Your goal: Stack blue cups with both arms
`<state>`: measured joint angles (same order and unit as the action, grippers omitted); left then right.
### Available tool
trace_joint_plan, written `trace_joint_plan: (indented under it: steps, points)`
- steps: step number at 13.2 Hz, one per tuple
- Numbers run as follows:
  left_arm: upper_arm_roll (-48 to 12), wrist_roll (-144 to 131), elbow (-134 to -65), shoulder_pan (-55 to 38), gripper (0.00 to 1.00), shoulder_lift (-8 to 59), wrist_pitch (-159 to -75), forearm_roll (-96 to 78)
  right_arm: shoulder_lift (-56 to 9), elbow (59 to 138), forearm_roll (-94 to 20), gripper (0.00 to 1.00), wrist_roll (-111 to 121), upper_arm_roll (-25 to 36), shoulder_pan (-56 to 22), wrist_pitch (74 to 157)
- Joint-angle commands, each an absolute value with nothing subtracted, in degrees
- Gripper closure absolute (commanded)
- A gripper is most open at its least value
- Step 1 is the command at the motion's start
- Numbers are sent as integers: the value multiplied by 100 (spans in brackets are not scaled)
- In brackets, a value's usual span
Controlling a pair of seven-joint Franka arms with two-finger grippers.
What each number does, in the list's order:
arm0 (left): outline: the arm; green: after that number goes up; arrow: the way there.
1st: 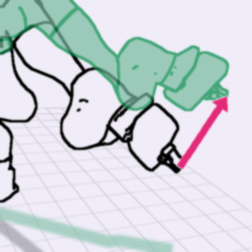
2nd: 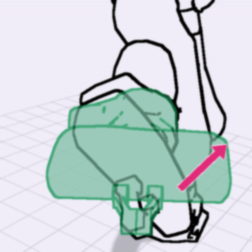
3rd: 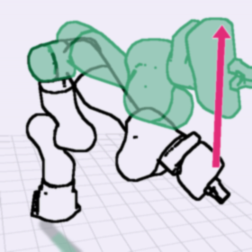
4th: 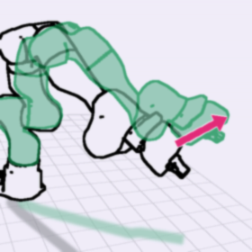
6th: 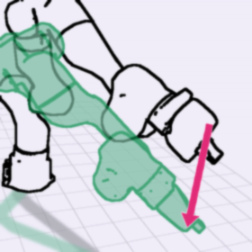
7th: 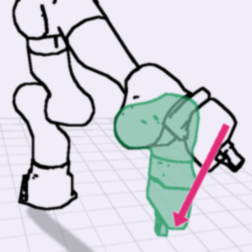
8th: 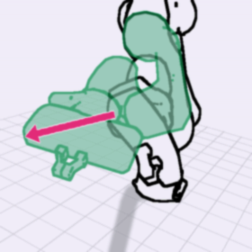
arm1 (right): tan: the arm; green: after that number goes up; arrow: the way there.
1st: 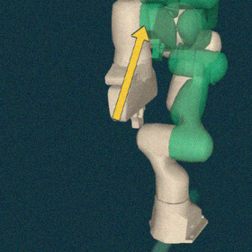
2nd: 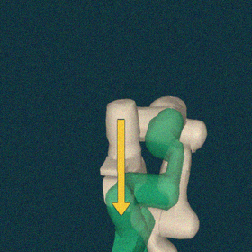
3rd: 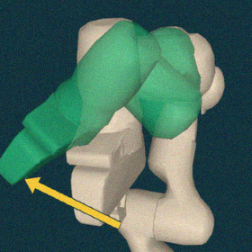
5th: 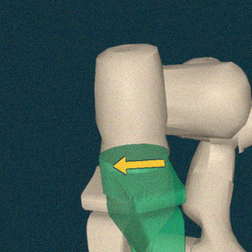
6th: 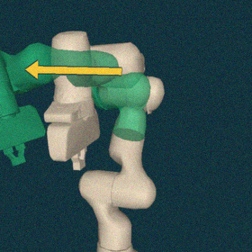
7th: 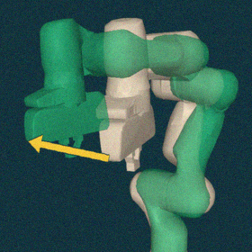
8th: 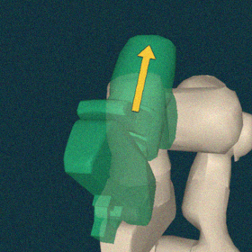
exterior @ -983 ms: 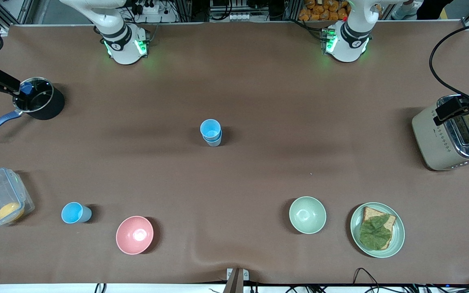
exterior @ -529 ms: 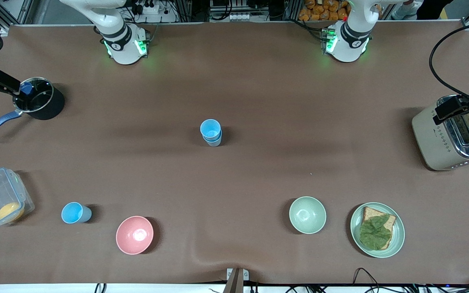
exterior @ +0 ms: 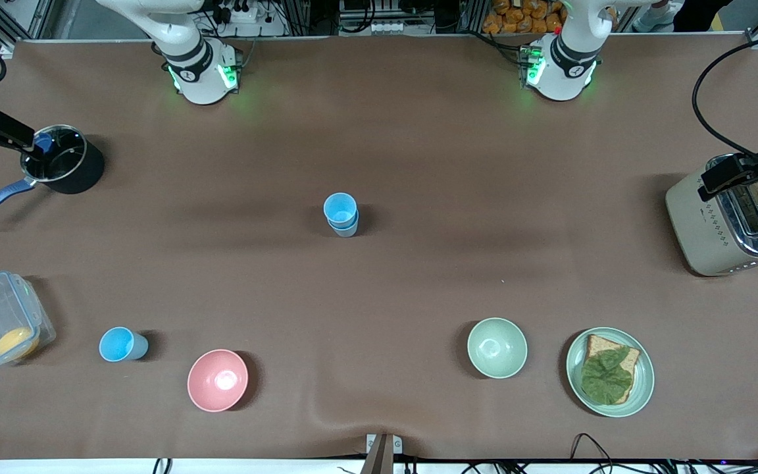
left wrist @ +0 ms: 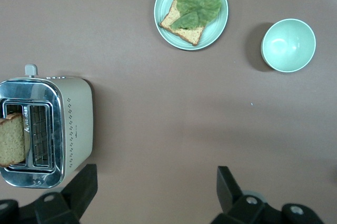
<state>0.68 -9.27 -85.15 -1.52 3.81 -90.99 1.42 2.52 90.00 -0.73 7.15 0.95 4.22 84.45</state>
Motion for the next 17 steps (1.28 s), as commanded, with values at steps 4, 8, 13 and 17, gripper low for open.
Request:
trace_joint_plan:
  steps: [4, 8, 13, 17]
  points:
    - [79, -870, -8482, -123, 0, 325, -8965, 255, 193, 8886, -53, 0, 668, 79, 404, 8367]
    - [88, -861, -8464, -123, 0, 334, -8965, 255, 202, 8877, 9, 0, 712, 97, 396, 8358]
    - [105, -853, -8455, -114, 0, 343, -8956, 237, 228, 8877, 18, 0, 721, 123, 404, 8253]
    - [70, -844, -8455, -202, 0, 343, -8956, 219, 229, 8877, 18, 0, 712, 106, 404, 8253]
